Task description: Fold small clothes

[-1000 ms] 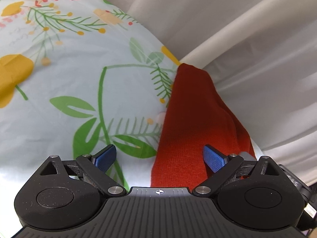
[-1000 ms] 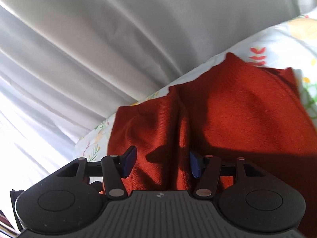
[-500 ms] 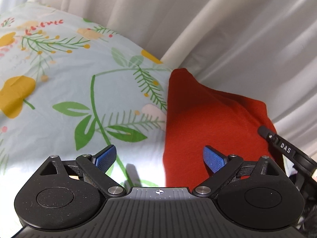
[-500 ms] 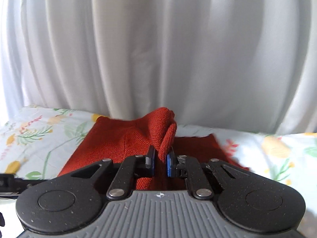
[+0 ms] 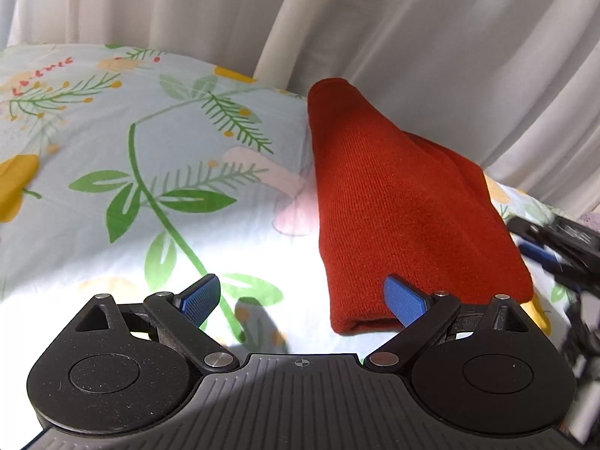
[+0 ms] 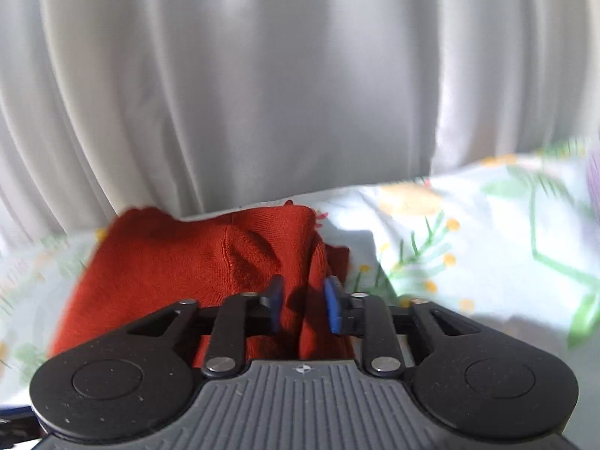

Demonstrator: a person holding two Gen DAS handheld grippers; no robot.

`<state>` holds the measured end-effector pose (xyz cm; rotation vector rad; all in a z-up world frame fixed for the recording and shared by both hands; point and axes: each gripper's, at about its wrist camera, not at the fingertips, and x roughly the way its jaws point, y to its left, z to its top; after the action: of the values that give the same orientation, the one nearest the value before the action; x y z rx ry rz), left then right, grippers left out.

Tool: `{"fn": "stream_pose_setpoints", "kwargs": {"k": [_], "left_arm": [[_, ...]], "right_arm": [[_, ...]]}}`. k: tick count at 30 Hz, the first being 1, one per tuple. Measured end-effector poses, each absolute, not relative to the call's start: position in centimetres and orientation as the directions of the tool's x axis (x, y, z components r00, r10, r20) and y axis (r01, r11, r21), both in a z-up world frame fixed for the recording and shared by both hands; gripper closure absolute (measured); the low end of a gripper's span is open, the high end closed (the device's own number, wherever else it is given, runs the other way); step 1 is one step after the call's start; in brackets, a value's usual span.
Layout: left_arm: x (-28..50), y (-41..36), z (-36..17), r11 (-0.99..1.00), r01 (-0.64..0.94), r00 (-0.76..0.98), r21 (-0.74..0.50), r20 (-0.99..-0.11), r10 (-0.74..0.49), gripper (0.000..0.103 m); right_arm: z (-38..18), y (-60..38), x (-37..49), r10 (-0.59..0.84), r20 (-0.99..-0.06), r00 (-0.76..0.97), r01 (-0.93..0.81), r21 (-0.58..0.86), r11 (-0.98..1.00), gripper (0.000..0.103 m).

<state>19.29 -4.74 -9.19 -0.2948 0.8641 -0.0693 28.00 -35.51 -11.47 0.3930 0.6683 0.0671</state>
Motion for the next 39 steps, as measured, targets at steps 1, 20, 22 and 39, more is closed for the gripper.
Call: {"fn": "stream_pose_setpoints", "kwargs": {"k": [1,20,22,39], "left_arm": [[19.1,-5.0,-9.0,0.961,-0.059,0.653,-0.27,-0.739,-0.168,0.005],[20.9,-7.8,-10.3,0.994,-0.09,0.665,-0.063,-0.747,0.013,0.007],[20.8,-6.7,-10.3,0.992,-0.091,0.659,-0.086,-0.752,-0.005,0.005],[19.7,1.2,-8.7,0.964,-0.245,0.586,-0.098,-0.807,0.067,0.006]], "right_arm": [[-11.7,-36.7,26.8,0.227,-0.586,0.778,0.083,0.453,0.888,0.053],[-16.1,-39.4,23.7,0.598,-0.238,0.766,0.105,0.963,0.249,0.087],[-15.3,-39.4,23.9,0.524,-0.398,0.753,0.145,0.877,0.457,0.087],[-11.1,-39.9,22.9,0.222,-0.616,0.756,0.157,0.499,0.852,0.065]]}}
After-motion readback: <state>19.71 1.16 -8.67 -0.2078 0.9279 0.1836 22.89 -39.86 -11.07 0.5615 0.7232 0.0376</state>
